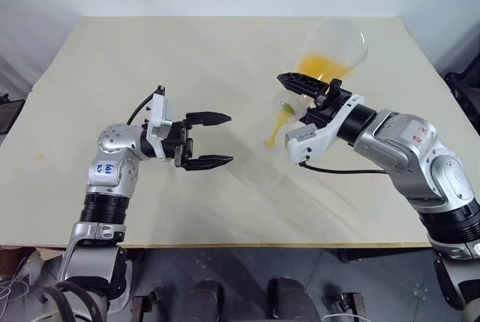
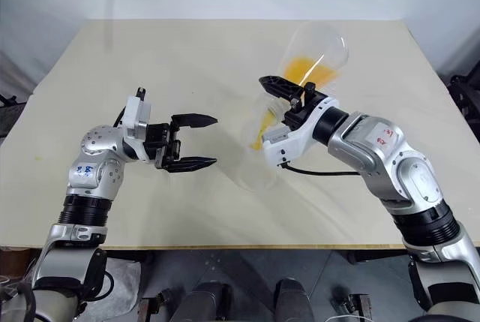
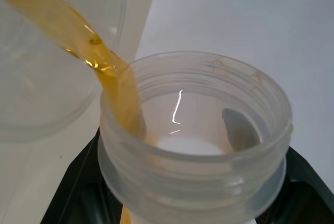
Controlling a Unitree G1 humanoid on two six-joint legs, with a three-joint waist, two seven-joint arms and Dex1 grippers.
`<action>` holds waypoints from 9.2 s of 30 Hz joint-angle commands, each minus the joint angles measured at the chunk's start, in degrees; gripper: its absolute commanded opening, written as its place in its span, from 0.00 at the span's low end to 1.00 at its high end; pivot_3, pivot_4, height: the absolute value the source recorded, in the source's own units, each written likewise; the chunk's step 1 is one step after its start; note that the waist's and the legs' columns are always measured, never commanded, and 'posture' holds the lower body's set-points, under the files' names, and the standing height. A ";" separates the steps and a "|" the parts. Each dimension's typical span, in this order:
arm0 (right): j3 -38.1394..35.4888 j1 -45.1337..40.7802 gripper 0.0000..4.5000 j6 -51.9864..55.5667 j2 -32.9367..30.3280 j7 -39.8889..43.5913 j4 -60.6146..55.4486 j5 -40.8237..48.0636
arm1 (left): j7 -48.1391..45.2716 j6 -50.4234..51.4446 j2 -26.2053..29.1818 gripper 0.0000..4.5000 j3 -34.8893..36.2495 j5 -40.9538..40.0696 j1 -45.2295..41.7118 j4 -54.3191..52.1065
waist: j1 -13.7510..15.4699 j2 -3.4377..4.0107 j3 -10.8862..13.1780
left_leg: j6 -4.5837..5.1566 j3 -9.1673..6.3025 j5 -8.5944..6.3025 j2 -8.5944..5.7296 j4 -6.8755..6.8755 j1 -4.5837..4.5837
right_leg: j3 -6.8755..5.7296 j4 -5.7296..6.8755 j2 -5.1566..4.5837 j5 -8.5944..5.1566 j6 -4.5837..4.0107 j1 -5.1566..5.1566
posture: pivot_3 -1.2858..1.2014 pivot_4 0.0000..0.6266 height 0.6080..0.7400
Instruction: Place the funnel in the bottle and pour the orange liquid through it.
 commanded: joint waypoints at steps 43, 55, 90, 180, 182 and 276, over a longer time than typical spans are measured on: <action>-2.26 -1.89 0.55 -3.92 0.22 -3.69 0.29 -2.98 | 1.94 2.54 -0.27 1.00 -0.43 0.25 1.10 -2.92 | -0.51 0.00 0.00 | 0.00 0.00 0.00 0.01 0.03 0.00 | 0.01 0.06 0.00 0.00 0.00 -0.01 | 0.52 0.24 1.00; -2.43 -1.86 0.55 -4.18 0.59 -3.71 0.38 -4.01 | 1.82 3.60 -0.06 1.00 -0.67 0.27 1.23 -3.39 | -0.51 0.00 0.00 | 0.00 0.00 0.00 0.01 0.04 0.00 | 0.01 0.07 0.00 0.00 0.00 -0.01 | 0.52 0.24 1.00; -2.34 -2.86 0.55 -5.09 0.48 -3.99 1.36 -4.20 | 2.40 4.31 2.32 1.00 0.81 -0.40 2.74 -5.48 | -0.53 0.00 0.00 | 0.00 -0.01 0.00 0.01 0.08 0.00 | 0.02 0.10 0.00 0.00 0.00 -0.02 | 0.52 0.24 1.00; -2.45 -4.22 0.55 -12.09 -0.70 -11.51 4.04 -10.29 | 1.40 4.14 2.05 1.00 0.17 0.10 0.70 -3.61 | -0.54 0.00 0.00 | 0.00 -0.01 0.00 0.01 0.12 0.00 | 0.03 0.18 0.00 0.00 0.00 -0.03 | 0.52 0.24 1.00; -2.45 -4.46 0.55 -12.45 -0.91 -11.97 4.41 -10.50 | 1.35 4.10 2.06 1.00 0.16 0.14 0.65 -3.48 | -0.53 0.00 0.00 | 0.00 -0.01 0.00 0.01 0.13 0.00 | 0.04 0.18 0.00 0.00 0.00 -0.03 | 0.52 0.24 1.00; -40.19 19.65 0.99 65.13 3.97 3.02 -7.92 72.56 | 3.28 8.47 3.02 1.00 4.89 -2.22 -0.21 0.31 | -0.32 0.01 0.00 | 0.01 -0.11 -0.01 -0.04 0.15 0.00 | 0.06 0.37 -0.09 0.00 0.00 -0.02 | 0.52 0.24 1.00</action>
